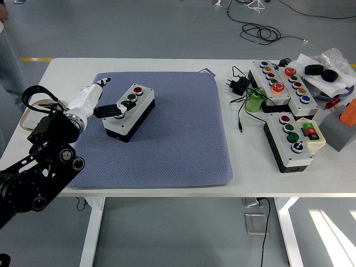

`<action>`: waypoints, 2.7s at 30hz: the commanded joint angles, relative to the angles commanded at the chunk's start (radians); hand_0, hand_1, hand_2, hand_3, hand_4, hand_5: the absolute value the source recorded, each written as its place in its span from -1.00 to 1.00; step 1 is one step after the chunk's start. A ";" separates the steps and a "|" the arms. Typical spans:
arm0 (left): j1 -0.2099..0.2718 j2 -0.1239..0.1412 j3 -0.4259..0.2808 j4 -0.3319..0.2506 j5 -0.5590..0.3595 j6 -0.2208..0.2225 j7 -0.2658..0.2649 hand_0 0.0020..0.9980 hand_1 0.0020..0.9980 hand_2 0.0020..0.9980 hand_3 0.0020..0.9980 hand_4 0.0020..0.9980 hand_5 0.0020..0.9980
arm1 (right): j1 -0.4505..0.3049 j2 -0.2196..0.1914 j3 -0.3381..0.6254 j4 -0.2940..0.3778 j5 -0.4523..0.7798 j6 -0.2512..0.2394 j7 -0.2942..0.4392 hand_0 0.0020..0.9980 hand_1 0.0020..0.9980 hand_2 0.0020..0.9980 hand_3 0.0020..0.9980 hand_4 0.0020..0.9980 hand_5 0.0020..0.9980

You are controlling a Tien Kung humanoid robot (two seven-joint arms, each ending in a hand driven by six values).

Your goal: Pick up the button,place it on the desk,press the button,press the button

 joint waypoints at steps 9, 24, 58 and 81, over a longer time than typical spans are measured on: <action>-0.048 -0.039 0.053 0.049 0.007 -0.062 0.078 0.92 1.00 1.00 1.00 1.00 0.40 | 0.006 -0.001 0.001 0.000 -0.001 -0.001 0.000 0.58 0.60 0.64 0.50 -0.18 -0.04; -0.139 -0.105 0.125 0.205 0.000 -0.075 0.082 0.71 1.00 1.00 1.00 1.00 0.28 | 0.012 -0.002 0.002 0.000 -0.014 -0.002 -0.002 0.58 0.60 0.64 0.50 -0.18 -0.04; -0.244 -0.177 0.258 0.461 0.113 0.009 0.082 0.28 0.66 0.91 1.00 0.88 -0.38 | 0.015 -0.009 0.017 0.000 -0.046 -0.011 -0.003 0.58 0.60 0.64 0.50 -0.18 -0.04; -0.236 -0.169 0.290 0.508 0.151 0.015 0.082 -0.45 -0.22 -0.18 1.00 0.69 -0.72 | 0.015 -0.009 0.018 0.000 -0.051 -0.014 -0.004 0.58 0.60 0.64 0.50 -0.18 -0.04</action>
